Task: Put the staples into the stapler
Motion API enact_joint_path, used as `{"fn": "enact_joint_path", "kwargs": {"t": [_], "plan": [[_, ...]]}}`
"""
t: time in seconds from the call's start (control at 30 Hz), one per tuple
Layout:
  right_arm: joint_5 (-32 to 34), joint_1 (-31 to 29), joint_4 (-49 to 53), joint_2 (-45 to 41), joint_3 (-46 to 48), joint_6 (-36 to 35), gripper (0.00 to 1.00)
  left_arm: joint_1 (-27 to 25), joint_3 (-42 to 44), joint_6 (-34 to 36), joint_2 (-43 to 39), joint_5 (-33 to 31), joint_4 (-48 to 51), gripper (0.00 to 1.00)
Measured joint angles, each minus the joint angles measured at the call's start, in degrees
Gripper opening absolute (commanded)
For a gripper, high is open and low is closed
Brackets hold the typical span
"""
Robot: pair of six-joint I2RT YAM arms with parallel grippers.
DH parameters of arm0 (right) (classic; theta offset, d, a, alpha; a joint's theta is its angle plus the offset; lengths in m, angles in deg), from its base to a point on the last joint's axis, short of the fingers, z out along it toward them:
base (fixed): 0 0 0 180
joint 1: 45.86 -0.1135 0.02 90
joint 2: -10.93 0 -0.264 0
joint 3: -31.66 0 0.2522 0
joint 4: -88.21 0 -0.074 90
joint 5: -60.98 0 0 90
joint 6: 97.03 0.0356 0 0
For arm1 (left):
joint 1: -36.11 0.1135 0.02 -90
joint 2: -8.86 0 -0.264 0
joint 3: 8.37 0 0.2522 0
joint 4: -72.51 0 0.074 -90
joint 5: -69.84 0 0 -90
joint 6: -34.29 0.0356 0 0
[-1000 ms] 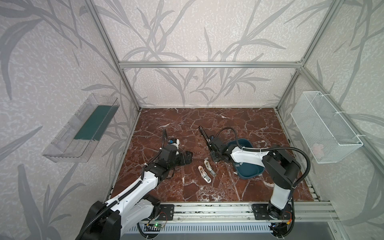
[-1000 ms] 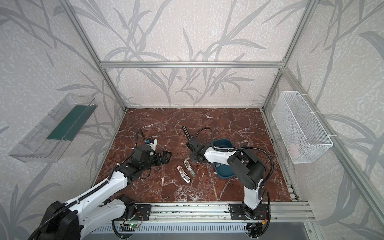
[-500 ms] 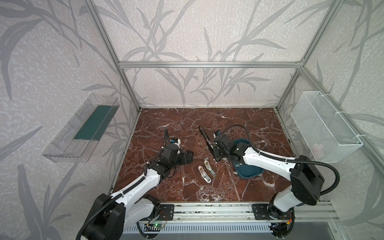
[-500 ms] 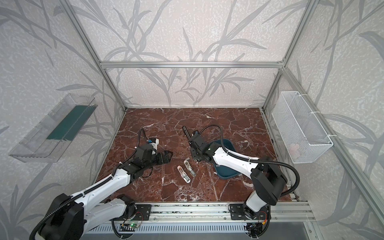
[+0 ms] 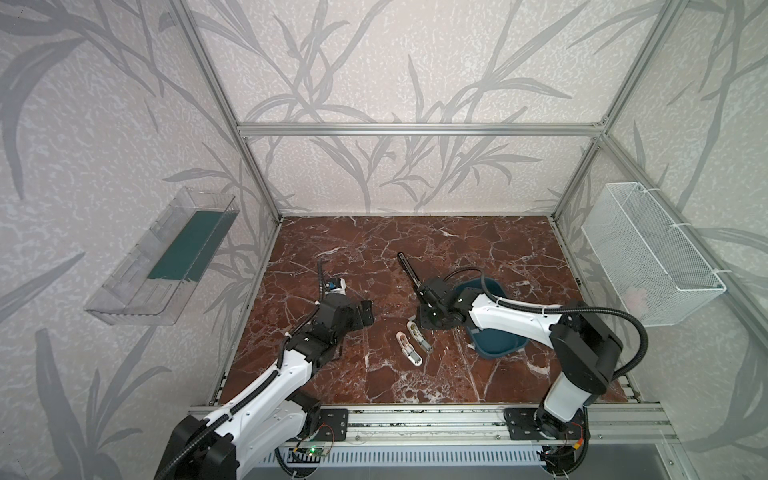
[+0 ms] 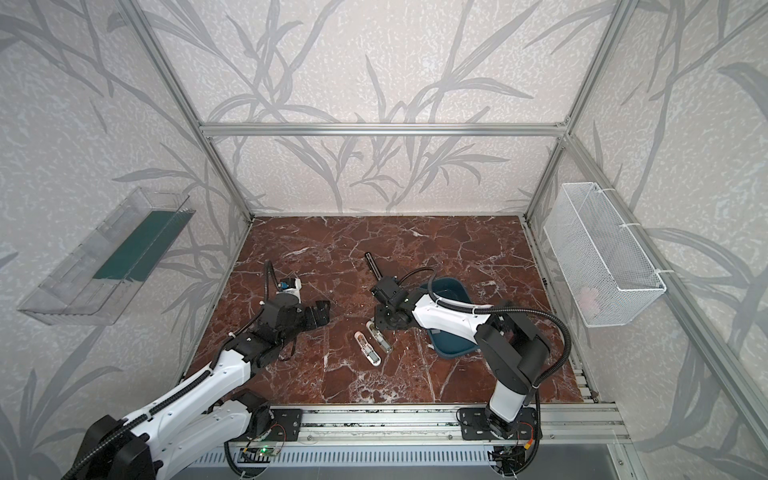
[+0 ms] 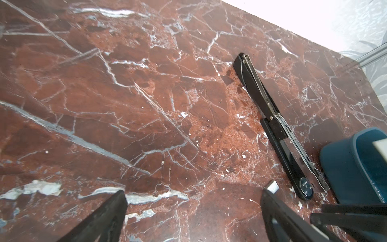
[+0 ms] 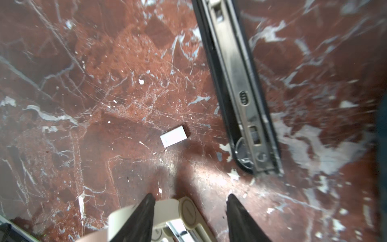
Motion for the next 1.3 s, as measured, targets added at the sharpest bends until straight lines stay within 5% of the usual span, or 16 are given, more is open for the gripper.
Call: {"fn": "enact_joint_path", "kwargs": {"t": [0.33,0.6,1.3], "plan": [[-1.9,-0.1,-0.4,3.7,-3.3,1.5,0.71,0.0,0.2,0.7,-1.5,-0.2,0.6,0.99],[-2.1,0.6,-1.4,5.5,-3.9,1.6,0.72,0.0,0.2,1.2,-1.6,-0.2,0.6,0.99],[-7.4,0.7,-4.6,16.4,-14.8,2.1,0.59,0.0,0.2,2.2,0.0,-0.2,0.6,0.99]]}}
